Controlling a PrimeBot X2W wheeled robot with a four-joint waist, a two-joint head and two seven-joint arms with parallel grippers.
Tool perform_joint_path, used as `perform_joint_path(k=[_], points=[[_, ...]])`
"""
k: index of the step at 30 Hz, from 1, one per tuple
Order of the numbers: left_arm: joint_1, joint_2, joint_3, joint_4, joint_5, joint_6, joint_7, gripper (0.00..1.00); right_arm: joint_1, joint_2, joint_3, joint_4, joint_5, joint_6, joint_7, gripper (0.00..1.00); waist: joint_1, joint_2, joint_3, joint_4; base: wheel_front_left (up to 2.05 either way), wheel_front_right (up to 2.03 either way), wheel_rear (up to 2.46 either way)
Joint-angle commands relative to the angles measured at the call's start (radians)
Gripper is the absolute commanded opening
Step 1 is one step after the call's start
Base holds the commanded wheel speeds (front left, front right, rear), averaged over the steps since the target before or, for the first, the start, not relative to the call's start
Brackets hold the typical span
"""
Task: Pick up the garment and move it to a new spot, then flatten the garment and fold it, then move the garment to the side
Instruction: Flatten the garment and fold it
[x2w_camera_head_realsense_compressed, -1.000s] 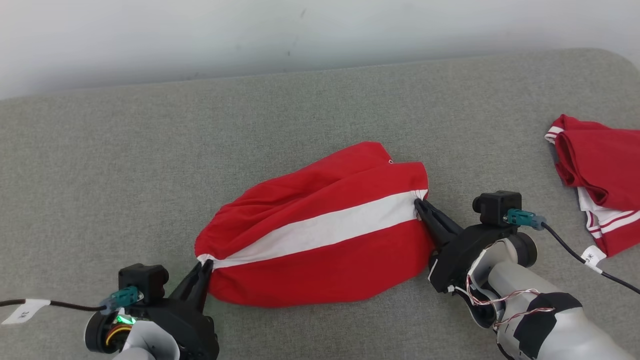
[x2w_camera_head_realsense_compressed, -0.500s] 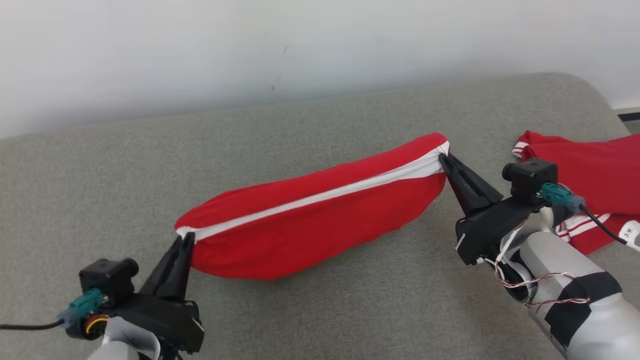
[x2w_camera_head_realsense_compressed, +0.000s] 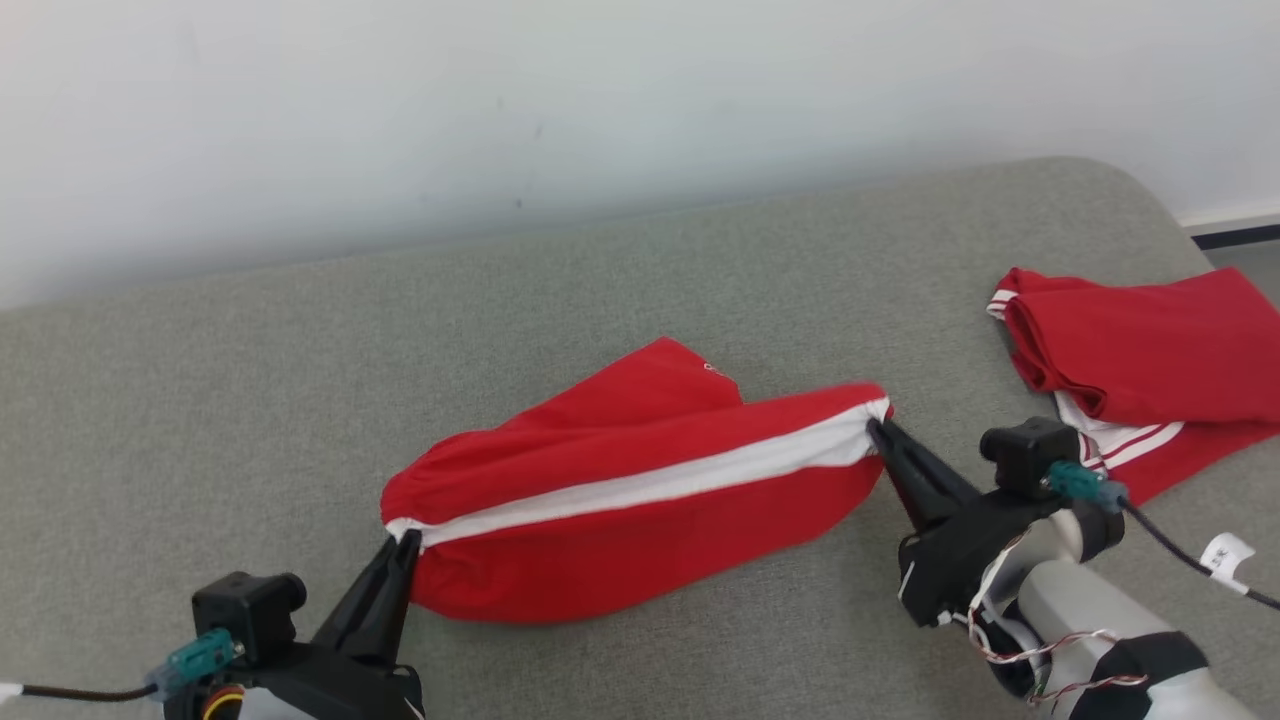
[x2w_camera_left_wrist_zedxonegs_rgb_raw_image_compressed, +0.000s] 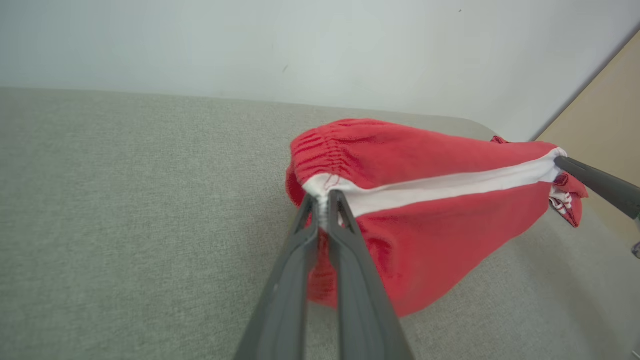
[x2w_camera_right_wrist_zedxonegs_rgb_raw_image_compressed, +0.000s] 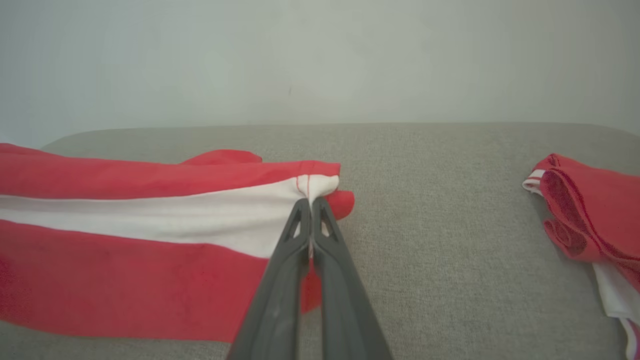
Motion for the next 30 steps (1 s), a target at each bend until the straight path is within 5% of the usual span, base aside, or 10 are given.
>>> perform_joint_path(k=[1, 4, 6, 8, 30], points=[[0.019, 0.0, -0.007, 0.009, 0.004, -0.006, -0.005, 0.0, 0.014, 0.015, 0.01, 0.012, 0.011, -0.001, -0.004, 0.0, 0.0001, 0.0, 0.03, 0.021, 0.0, 0.0, 0.0], [0.017, -0.009, -0.019, 0.03, 0.016, -0.009, -0.016, 0.0, 0.025, 0.043, 0.024, 0.046, 0.031, -0.001, -0.005, 0.05, 0.0001, 0.0, 0.052, 0.033, 0.0, 0.0, 0.0], [0.014, -0.013, -0.024, 0.044, 0.023, -0.011, -0.024, 0.0, 0.031, 0.057, 0.023, 0.061, 0.035, -0.001, -0.005, 0.38, 0.0001, 0.0, 0.065, 0.038, 0.0, 0.0, 0.0], [0.01, -0.011, -0.026, 0.058, 0.029, -0.009, -0.029, 0.0, 0.038, 0.073, 0.022, 0.07, 0.038, -0.001, -0.005, 0.99, 0.0001, 0.0, 0.074, 0.039, 0.0, 0.0, 0.0], [0.013, 0.021, -0.005, 0.072, 0.033, 0.022, -0.044, 0.0, -0.02, 0.113, 0.016, 0.073, 0.013, -0.001, -0.005, 1.0, 0.0001, 0.0, 0.101, 0.025, 0.0, 0.0, 0.0]])
